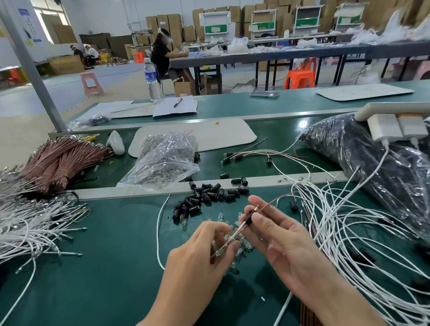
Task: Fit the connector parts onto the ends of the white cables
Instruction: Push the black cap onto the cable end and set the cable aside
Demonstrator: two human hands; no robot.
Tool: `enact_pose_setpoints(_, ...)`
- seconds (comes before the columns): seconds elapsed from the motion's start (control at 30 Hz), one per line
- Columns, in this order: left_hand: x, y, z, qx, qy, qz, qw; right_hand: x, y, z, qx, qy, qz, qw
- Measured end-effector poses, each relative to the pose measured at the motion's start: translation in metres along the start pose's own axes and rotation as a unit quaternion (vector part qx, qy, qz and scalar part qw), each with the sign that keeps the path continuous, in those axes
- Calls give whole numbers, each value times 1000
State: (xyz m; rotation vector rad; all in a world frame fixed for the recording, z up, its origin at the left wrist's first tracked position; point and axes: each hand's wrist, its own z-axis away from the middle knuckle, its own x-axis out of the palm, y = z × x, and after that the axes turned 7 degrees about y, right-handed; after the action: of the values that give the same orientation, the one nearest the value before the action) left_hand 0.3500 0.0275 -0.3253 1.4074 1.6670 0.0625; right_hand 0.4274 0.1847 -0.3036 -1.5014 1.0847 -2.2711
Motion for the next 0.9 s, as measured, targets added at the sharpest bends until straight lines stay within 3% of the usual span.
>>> enact_pose_setpoints(0.3, -2, -2, -3, 38, 25, -24, 999, 6, 11, 3, 14, -9, 60, 998)
enact_pose_setpoints(0.5, -10, -11, -10, 73, 48, -55, 995, -10, -18, 0, -49, 18, -44, 998)
enact_pose_setpoints(0.7, -5, -6, -8, 94, 82, -36, 992, 9, 12, 5, -13, -13, 63, 998)
enact_pose_setpoints(0.9, -9, -17, -12, 103, 57, -71, 990, -4, -13, 4, -60, 21, -11, 998)
